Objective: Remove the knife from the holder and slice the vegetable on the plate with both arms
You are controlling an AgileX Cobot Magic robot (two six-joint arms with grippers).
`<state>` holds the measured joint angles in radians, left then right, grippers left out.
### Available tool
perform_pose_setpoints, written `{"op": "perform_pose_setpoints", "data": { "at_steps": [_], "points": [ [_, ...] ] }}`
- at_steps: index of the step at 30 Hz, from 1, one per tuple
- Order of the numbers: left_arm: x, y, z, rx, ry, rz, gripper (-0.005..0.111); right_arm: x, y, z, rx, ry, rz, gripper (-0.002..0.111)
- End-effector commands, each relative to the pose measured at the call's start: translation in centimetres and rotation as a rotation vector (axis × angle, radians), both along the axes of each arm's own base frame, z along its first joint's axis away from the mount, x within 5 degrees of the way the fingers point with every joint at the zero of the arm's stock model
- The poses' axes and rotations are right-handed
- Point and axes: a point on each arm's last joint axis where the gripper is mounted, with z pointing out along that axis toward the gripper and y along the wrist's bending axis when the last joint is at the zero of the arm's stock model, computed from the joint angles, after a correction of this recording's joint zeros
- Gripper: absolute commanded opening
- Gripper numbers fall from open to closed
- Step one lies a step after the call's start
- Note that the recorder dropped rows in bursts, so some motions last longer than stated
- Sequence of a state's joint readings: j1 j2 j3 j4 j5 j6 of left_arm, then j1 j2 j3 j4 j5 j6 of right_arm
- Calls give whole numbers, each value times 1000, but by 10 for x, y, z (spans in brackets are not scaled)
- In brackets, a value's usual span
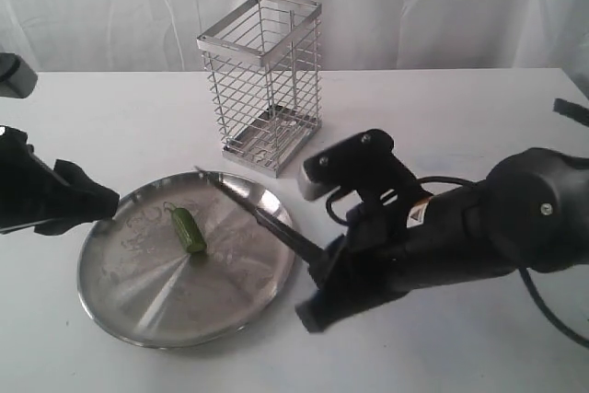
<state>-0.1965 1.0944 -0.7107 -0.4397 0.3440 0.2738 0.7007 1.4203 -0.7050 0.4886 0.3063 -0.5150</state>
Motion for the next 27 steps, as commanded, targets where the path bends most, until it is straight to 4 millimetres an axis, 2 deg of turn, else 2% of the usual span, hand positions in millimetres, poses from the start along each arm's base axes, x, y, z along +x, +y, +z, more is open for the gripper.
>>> {"op": "perform_pose_setpoints", "data": {
  "at_steps": [1,7,14,16,18,19,20,21,23,25,26,27],
  "points": [
    [10,-4,4,-19,13,3,61,-2,-18,1,-289,-100,242,0],
    [13,-5,14,-26,-7,-4,62,8,-12,22,-274,-187,254,0],
    [13,-5,15,-26,-10,-3,62,17,-5,47,-287,-272,299,0],
    [14,-5,15,-19,-20,-3,62,18,-5,49,-272,-251,266,0],
    [20,-3,7,71,-29,-41,58,22,-11,48,-226,-184,143,0],
    [27,-4,-3,219,-70,-201,54,26,-18,47,-202,-138,55,0],
    [29,-5,-9,305,-99,-310,53,28,-22,47,-199,-118,22,0],
    [35,-11,-18,427,-149,-492,55,32,-31,46,-189,-77,-49,0],
    [45,-20,-31,522,-202,-620,57,36,-40,47,-157,-38,-131,0],
    [55,-30,-53,689,-270,-867,57,36,-43,51,-108,-21,-168,0],
    [59,-36,-67,812,-333,-1064,57,34,-44,55,-99,-33,-169,0],
    [62,-38,-73,873,-370,-1146,57,33,-45,58,-95,-40,-169,0]
  ]
}}
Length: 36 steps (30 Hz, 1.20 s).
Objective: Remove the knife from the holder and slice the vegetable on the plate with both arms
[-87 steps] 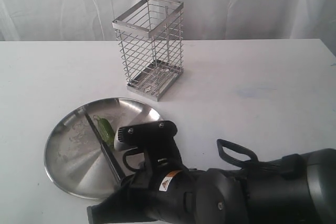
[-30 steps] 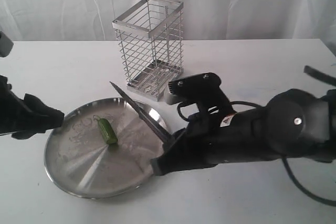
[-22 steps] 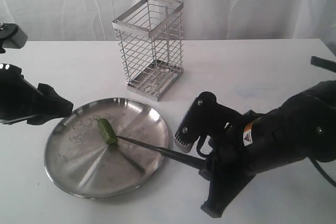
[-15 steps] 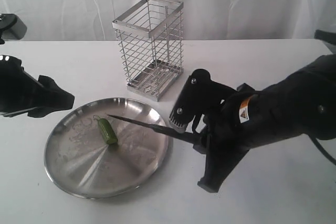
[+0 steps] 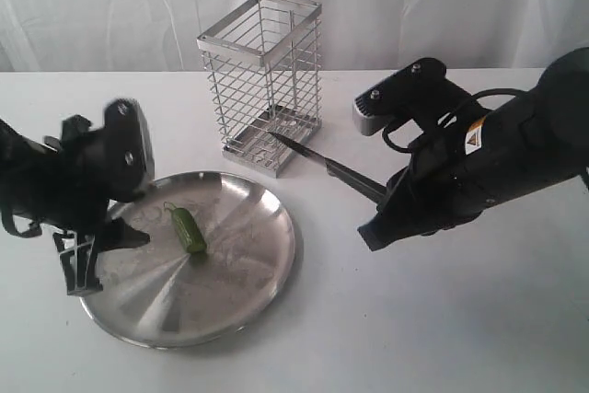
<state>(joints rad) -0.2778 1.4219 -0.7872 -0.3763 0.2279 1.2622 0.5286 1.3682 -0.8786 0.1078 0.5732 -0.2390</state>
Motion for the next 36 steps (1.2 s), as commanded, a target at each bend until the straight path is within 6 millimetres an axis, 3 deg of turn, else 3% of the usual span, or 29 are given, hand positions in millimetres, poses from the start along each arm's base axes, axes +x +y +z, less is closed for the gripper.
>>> {"op": "perform_pose_setpoints", "data": {
  "at_steps": [1,5,8,10,12,14,17,19,25,29,36],
  "points": [
    [17,-16,-30,291,-168,-432,57,-4,-5,15,54,-35,-29,0],
    [37,-15,-53,408,-267,-445,57,-9,-7,23,70,-54,-29,0],
    [41,-16,-53,398,-269,-429,57,-10,-7,23,67,-49,-28,0],
    [45,-18,-44,308,-265,-307,56,-10,-7,23,69,-48,-29,0],
    [50,-21,-26,126,-248,-90,56,-9,-7,23,71,-50,-29,0],
    [55,-23,2,-172,-198,197,56,-9,-7,23,71,-50,-29,0],
    [56,-27,41,-715,-18,572,54,-9,-7,23,71,-50,-29,0],
    [53,-30,51,-985,135,731,49,-10,-7,23,69,-46,-29,0],
    [54,-27,29,-1124,314,1020,50,-11,-6,23,92,-18,-43,0],
    [51,-26,10,-1090,357,1071,56,-10,-5,24,108,-28,-49,0],
    [41,-19,-7,-1044,366,1142,56,-10,-5,24,114,-27,-51,0]
  ]
}}
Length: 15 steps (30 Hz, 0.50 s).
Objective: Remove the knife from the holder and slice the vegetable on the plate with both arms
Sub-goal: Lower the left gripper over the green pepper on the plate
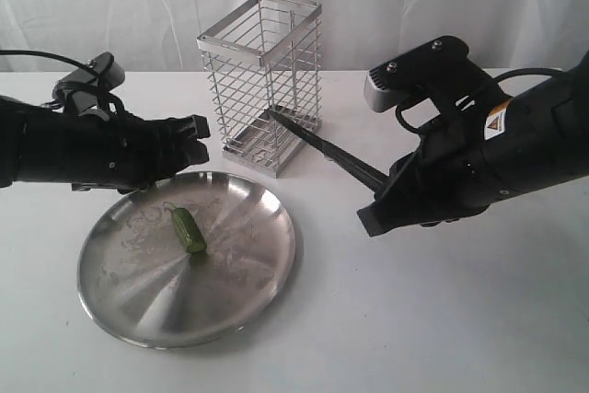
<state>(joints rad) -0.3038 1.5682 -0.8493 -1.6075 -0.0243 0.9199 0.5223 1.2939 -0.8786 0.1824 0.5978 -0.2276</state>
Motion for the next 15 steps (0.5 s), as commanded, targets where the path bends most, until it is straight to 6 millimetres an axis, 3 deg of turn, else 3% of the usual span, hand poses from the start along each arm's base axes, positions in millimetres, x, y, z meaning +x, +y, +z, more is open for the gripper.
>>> {"op": "perform_pose_setpoints", "data": {
  "at_steps": [1,4,7,9,13,15],
  "points": [
    [-8,1,-6,-29,33,1,56,1,-1,5,22,-23,-14,0],
    [-14,-10,0,-12,-8,-198,56,1,-1,5,23,-25,-14,0],
    [-31,-25,16,269,-227,-789,54,1,-1,5,23,-25,-14,0],
    [-45,-28,32,342,-279,-1058,52,1,-1,5,23,-25,-14,0],
    [-64,-24,80,377,-290,-1199,51,3,0,6,33,-45,-18,0],
    [-80,-21,91,343,-239,-1283,51,3,0,7,39,-53,-20,0]
  ]
}}
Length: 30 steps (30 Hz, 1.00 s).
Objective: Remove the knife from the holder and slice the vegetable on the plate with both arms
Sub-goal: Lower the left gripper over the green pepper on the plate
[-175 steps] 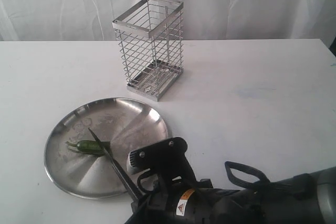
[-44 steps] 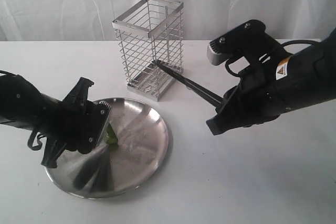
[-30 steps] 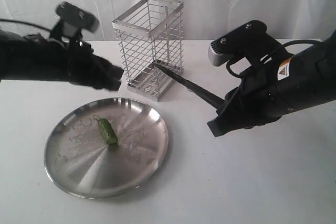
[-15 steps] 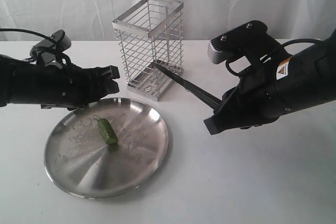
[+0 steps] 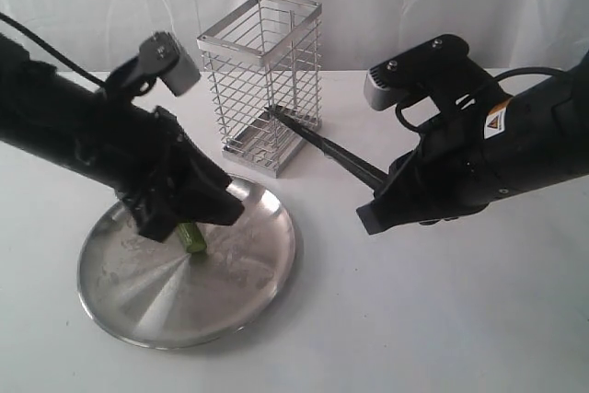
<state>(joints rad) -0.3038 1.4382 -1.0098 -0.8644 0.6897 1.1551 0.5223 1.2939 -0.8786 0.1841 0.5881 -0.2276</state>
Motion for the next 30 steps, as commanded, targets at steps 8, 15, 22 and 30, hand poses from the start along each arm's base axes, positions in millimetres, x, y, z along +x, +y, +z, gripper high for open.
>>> {"op": "perform_pose_setpoints", "data": {
  "at_steps": [8,15,22,30],
  "points": [
    [-24,78,-12,869,39,60,50,4,2,9,81,-47,-38,0],
    [13,124,29,154,-149,1751,50,4,4,10,120,-45,-55,0],
    [16,46,16,-109,71,1064,45,3,3,12,125,-45,-55,0],
    [26,39,-44,127,410,1103,47,-2,0,22,138,-85,-47,0]
  ]
}}
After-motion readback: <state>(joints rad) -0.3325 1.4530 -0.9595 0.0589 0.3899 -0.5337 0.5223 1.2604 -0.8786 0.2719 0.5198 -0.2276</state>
